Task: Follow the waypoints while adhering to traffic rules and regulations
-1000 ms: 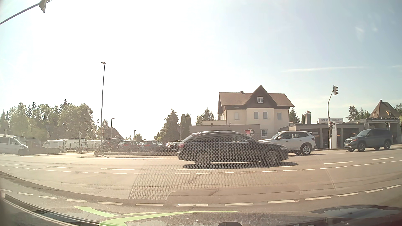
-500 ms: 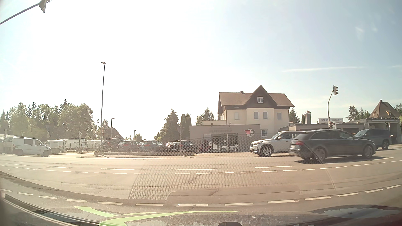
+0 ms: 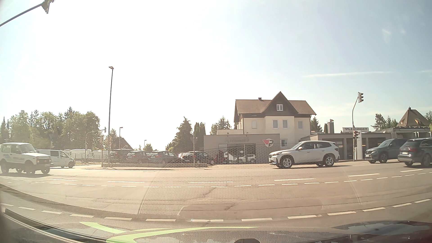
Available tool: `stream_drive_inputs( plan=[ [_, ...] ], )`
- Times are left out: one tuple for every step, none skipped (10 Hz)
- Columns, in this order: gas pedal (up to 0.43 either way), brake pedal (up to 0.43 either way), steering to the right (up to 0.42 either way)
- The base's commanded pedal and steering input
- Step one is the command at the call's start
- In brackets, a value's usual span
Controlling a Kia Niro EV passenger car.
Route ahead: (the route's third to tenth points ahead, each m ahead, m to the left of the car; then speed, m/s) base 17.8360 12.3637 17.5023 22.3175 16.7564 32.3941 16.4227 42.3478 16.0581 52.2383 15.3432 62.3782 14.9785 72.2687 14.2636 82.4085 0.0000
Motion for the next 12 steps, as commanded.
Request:
stream_drive_inputs(
  plan=[
    [0.000, 0.354, -0.002],
    [0.000, 0.354, -0.002],
    [0.000, 0.354, -0.002],
    [0.000, 0.354, -0.002],
    [0.000, 0.354, -0.002],
    [0.000, 0.354, -0.002],
    [0.000, 0.354, -0.002],
    [0.000, 0.354, -0.002],
    [0.000, 0.354, -0.002],
    [0.000, 0.354, -0.002],
    [0.000, 0.354, -0.002],
    [0.000, 0.354, -0.002]
  ],
)
